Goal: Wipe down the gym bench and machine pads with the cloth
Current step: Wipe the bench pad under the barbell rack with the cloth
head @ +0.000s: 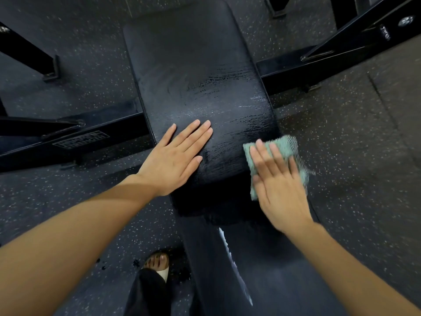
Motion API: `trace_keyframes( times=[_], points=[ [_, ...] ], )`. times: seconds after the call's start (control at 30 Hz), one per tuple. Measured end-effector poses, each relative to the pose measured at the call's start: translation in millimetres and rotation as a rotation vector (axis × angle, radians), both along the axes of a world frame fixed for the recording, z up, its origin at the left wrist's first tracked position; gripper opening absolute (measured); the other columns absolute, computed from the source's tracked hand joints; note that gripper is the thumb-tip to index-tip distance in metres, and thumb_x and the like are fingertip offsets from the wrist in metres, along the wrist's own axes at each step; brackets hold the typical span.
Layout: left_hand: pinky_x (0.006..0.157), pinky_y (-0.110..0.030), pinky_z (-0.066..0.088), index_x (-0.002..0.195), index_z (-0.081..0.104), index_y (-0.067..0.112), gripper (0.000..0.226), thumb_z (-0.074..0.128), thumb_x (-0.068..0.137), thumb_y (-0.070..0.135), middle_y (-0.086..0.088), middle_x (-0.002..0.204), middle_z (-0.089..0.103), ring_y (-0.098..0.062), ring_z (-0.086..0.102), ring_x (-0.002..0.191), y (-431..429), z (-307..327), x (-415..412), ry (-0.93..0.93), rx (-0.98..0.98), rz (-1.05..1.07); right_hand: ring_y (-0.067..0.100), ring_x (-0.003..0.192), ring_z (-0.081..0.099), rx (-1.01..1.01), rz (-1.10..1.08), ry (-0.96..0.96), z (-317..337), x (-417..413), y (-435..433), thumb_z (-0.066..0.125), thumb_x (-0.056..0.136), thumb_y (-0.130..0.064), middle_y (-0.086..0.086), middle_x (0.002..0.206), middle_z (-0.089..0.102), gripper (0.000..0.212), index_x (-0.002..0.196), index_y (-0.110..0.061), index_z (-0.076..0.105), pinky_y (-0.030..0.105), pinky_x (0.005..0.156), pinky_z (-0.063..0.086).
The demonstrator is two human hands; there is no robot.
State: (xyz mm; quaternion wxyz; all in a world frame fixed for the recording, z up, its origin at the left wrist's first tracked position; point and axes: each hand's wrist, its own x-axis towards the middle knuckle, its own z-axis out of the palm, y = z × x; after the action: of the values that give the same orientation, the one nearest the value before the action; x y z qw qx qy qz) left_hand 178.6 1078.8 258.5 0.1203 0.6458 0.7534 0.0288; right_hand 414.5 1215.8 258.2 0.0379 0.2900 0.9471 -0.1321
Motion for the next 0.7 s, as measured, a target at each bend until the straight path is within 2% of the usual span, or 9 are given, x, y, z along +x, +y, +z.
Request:
trace_keyframes(
  times=[0.07,0.2,0.33,0.4,0.57,0.7],
  points=[
    [0.123,-0.039,-0.006,0.159,0.006,0.020,0.058,0.014,0.105,0.037,0.007,0.166,0.000,-0.011,-0.005,0.153,0,0,1,0.005,0.001,0.003,0.016,0.152,0.010,0.004,-0.025,0.005,1,-18,19,0.019,0.100,-0.034,-0.006,0.164,0.016,0.058,0.157,-0.024,0.019,0.046,0.121,0.012],
    [0.122,-0.038,-0.008,0.159,0.006,0.021,0.057,0.016,0.105,0.036,0.009,0.166,0.000,-0.010,-0.006,0.152,0,1,4,0.001,0.000,0.031,0.013,0.152,-0.004,-0.028,-0.064,-0.039,1,-38,33,0.003,0.095,-0.039,-0.010,0.165,0.002,0.064,0.158,-0.026,0.006,0.042,0.122,0.000],
    [0.121,-0.035,-0.013,0.159,0.007,0.020,0.057,0.015,0.104,0.036,0.008,0.166,0.001,-0.011,-0.005,0.153,1,3,8,-0.004,-0.003,0.052,0.018,0.153,0.006,-0.013,-0.082,0.031,3,-23,10,0.017,0.100,-0.035,-0.005,0.165,0.014,0.059,0.158,-0.022,0.018,0.048,0.122,0.009],
    [0.121,-0.034,-0.014,0.159,0.007,0.020,0.058,0.013,0.104,0.036,0.009,0.166,0.000,-0.011,-0.006,0.153,1,4,9,-0.004,-0.006,0.059,0.018,0.153,0.006,-0.016,-0.047,0.028,3,-3,-7,0.023,0.100,-0.033,-0.006,0.165,0.013,0.058,0.158,-0.021,0.019,0.048,0.121,0.010],
    [0.121,-0.036,-0.013,0.159,0.005,0.022,0.059,0.009,0.102,0.038,0.010,0.166,-0.001,-0.010,-0.007,0.152,1,4,13,-0.029,-0.003,0.091,0.014,0.152,0.009,-0.048,-0.026,0.039,10,40,-61,0.025,0.103,-0.030,-0.009,0.164,0.016,0.055,0.157,-0.023,0.022,0.046,0.121,0.010],
    [0.121,-0.036,-0.013,0.159,0.005,0.022,0.060,0.009,0.102,0.039,0.009,0.166,0.000,-0.011,-0.007,0.153,1,3,11,-0.043,-0.001,0.083,0.013,0.152,0.007,-0.051,-0.035,0.026,8,34,-63,0.023,0.103,-0.030,-0.011,0.164,0.015,0.055,0.158,-0.025,0.019,0.045,0.121,0.008]
  ],
)
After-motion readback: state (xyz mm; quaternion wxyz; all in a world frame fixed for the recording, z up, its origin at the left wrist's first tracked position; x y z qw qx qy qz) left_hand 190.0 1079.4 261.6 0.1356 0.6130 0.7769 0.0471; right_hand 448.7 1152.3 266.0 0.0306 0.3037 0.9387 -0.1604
